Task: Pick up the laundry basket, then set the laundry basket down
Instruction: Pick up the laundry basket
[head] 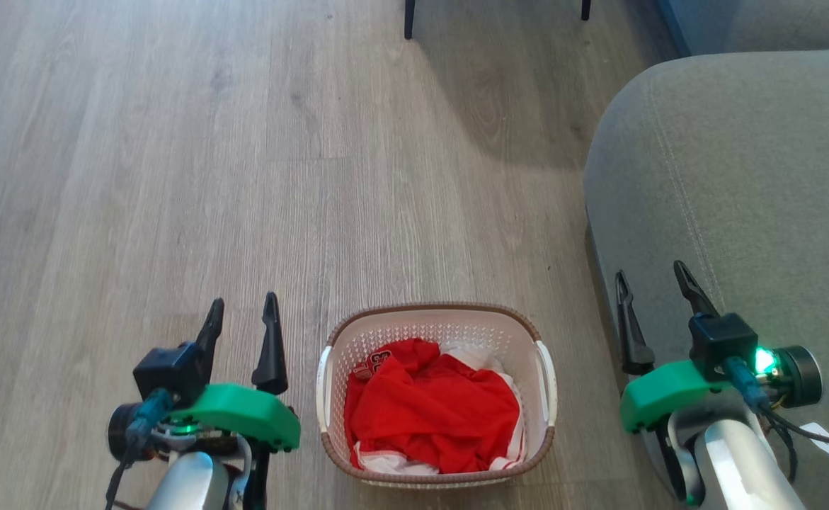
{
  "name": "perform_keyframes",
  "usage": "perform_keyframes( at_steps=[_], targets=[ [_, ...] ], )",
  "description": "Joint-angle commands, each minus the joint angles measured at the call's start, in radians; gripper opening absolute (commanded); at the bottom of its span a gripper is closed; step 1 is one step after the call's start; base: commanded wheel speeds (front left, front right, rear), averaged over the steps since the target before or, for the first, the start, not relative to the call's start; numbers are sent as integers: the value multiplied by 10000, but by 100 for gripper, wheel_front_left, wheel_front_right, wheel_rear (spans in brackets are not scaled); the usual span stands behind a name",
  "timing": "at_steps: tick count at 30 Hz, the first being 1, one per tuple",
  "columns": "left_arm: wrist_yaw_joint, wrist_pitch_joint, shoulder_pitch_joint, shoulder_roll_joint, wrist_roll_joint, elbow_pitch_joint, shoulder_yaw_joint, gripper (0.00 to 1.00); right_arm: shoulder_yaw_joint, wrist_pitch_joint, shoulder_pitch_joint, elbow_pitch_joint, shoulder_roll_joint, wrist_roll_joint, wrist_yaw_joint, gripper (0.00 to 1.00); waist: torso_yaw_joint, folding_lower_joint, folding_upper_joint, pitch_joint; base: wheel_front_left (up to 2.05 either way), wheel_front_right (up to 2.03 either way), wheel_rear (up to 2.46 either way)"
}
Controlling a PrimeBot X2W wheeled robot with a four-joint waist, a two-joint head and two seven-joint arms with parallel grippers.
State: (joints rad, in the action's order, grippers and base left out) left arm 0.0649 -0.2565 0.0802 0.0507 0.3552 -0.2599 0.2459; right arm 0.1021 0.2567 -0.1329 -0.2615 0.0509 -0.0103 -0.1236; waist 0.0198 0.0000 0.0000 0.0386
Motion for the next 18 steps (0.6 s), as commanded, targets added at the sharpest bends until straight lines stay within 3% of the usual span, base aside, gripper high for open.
perform_keyframes(
  at_steps=[1, 11, 18],
  targets=[
    [67, -53, 300, -4, 51, 275, -312, 100, 206, 51, -320, 294, -6, -41, -71, 100, -2, 0, 0, 67, 0, 0, 0],
    [64, -53, 614, -5, 393, 103, -132, 100, 99, 51, -593, 221, -6, -162, -71, 100, 26, 0, 0, 800, 0, 0, 0],
    [11, -53, 1207, -5, 501, -851, 315, 100, 152, 51, -1057, -767, -1, -236, -71, 100, 89, 0, 0, 1761, 0, 0, 0]
  ],
)
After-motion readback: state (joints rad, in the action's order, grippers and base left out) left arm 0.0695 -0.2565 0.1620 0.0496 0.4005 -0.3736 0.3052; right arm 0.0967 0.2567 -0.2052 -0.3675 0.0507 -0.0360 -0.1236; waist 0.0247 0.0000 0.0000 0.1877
